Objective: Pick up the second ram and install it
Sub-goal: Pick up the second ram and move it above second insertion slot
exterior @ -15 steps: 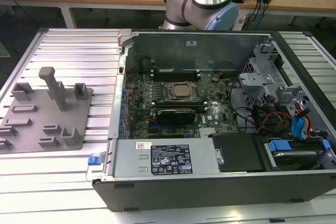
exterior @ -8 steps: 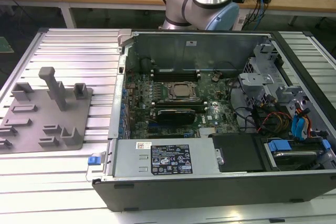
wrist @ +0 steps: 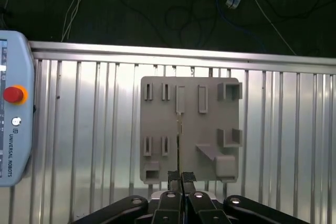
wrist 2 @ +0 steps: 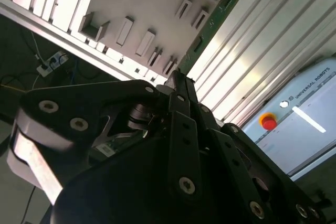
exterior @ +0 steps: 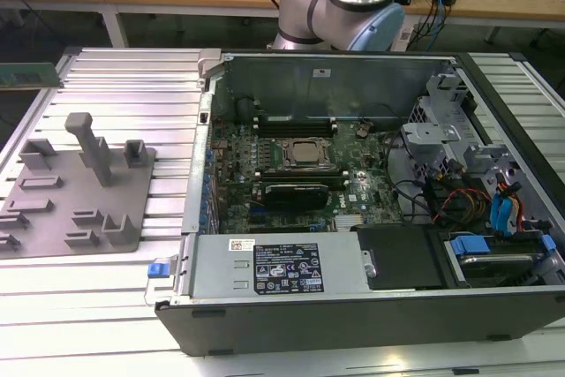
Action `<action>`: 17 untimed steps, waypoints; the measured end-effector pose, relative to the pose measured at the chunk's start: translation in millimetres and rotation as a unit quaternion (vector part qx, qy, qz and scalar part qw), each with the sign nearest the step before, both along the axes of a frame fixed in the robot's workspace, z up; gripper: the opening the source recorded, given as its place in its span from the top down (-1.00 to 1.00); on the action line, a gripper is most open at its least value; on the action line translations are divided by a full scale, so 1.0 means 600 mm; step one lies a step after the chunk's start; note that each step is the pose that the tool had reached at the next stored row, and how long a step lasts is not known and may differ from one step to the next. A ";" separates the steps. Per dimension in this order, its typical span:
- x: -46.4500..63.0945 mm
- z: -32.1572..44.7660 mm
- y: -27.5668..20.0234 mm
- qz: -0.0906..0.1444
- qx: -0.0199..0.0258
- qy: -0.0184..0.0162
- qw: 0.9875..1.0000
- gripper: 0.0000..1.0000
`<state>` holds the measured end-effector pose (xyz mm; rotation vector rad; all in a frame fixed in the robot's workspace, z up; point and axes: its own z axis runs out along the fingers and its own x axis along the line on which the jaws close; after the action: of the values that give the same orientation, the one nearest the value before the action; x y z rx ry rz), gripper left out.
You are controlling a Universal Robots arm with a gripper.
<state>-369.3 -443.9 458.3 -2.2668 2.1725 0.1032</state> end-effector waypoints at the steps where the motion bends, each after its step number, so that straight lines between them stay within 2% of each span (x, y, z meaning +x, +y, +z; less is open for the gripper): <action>1: 0.006 0.000 0.0000 0.000 0.000 0.000 1.000 0.82; 4: 0.026 0.000 0.0000 0.000 0.000 0.000 1.000 0.82; 8: 0.068 0.000 0.0000 0.000 0.000 0.000 1.000 0.82; 12: 0.092 0.000 0.0000 0.000 0.000 0.000 1.000 0.82; 17: 0.136 0.000 0.0000 0.000 0.000 0.000 1.000 0.82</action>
<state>-288.0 -443.9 458.1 -2.2670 2.1727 0.1039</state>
